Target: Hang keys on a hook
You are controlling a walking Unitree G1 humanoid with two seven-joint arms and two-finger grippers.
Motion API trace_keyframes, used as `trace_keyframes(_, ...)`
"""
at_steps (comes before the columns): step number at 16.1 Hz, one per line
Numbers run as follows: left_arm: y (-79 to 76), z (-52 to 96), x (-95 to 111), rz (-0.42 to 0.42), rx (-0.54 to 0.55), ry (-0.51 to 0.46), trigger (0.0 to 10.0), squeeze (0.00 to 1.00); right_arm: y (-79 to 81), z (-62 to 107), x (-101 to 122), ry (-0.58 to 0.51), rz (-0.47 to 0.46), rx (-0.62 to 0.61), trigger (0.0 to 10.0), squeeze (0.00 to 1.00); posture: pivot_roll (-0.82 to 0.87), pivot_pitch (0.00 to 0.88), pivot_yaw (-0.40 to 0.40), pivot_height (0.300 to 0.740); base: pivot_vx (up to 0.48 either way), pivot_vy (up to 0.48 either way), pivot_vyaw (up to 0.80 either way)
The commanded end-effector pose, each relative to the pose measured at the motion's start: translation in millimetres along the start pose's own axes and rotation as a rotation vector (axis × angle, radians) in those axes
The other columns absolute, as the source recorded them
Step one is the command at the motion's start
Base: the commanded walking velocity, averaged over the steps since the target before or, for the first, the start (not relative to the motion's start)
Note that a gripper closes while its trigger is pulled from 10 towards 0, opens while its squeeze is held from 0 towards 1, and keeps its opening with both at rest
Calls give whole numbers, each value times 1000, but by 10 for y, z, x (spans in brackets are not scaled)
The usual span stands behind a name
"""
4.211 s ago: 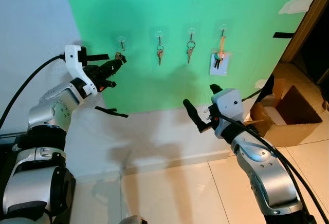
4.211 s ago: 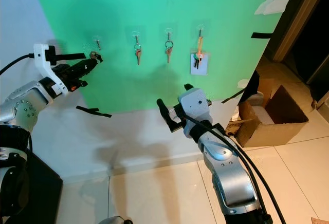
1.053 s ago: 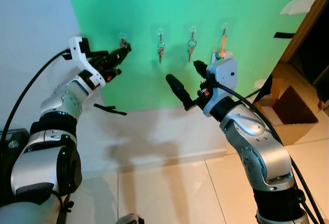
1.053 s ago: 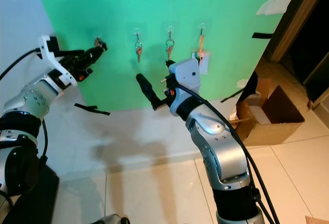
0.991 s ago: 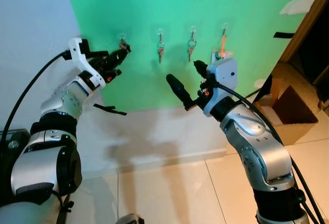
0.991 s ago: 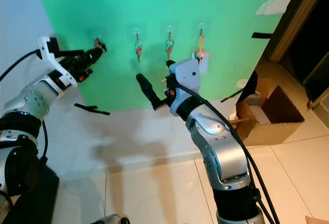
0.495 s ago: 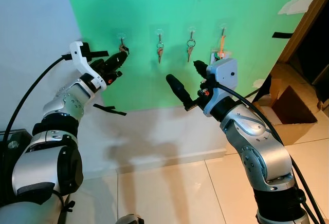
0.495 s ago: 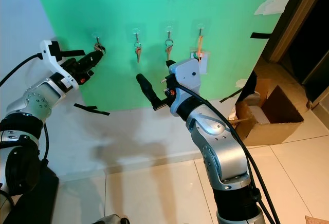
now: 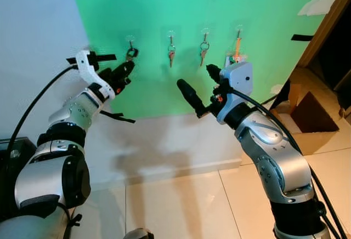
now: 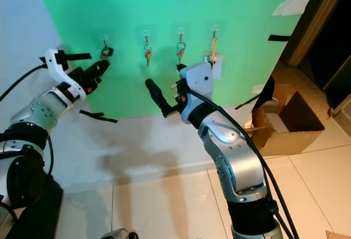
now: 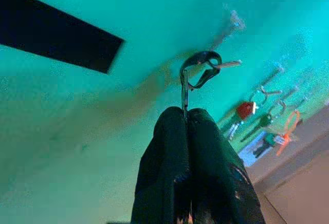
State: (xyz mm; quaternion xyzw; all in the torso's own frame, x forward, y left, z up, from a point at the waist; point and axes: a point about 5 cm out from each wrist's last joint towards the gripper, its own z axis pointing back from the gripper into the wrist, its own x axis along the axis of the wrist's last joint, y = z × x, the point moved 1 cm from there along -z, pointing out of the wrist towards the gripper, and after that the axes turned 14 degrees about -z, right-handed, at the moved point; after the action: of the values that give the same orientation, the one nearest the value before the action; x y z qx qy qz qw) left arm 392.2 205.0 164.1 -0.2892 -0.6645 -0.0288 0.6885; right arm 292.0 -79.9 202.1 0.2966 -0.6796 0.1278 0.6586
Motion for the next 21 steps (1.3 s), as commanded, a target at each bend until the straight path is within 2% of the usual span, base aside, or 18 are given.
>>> trace_keyframes(1, 9, -15, 64, 6, 16, -13, 10000, 0, 13, -28, 39, -3, 24, 9, 10000, 0, -101, 0, 12, 740, 0, 0, 0)
trace_keyframes(7, -8, -22, 86, -12, -1, -23, 10000, 0, 17, -32, 37, -2, 27, 11, 10000, 0, -101, 0, 12, 740, 0, 0, 0)
trace_keyframes(9, -23, -33, 69, -52, -6, 0, 10000, 0, 19, -32, 36, -2, 26, 11, 10000, 0, -101, 0, 12, 740, 0, 0, 0)
trace_keyframes(11, -33, -52, 5, -164, 11, 66, 10000, 0, 18, -38, 38, -2, 27, 11, 10000, 0, -100, 0, 10, 740, 0, 0, 0)
trace_keyframes(17, -30, -76, -4, -245, 44, 91, 10000, 0, 18, -48, 40, -3, 28, 13, 10000, 0, -99, 0, 12, 740, 0, 0, 0)
trace_keyframes(19, -33, -80, -8, -297, 49, 96, 10000, 0, 17, -51, 39, -3, 27, 12, 10000, 0, -98, 0, 12, 740, 0, 0, 0)
trace_keyframes(20, -39, -84, -6, -333, 52, 91, 10000, 1000, 13, -54, 39, -2, 28, 9, 10000, 0, -97, 0, 12, 740, 0, 0, 0)
trace_keyframes(21, -34, -82, 1, -366, 67, 81, 10000, 1000, 5, -54, 37, -2, 29, 2, 10000, 0, -96, 0, 12, 740, 0, 0, 0)
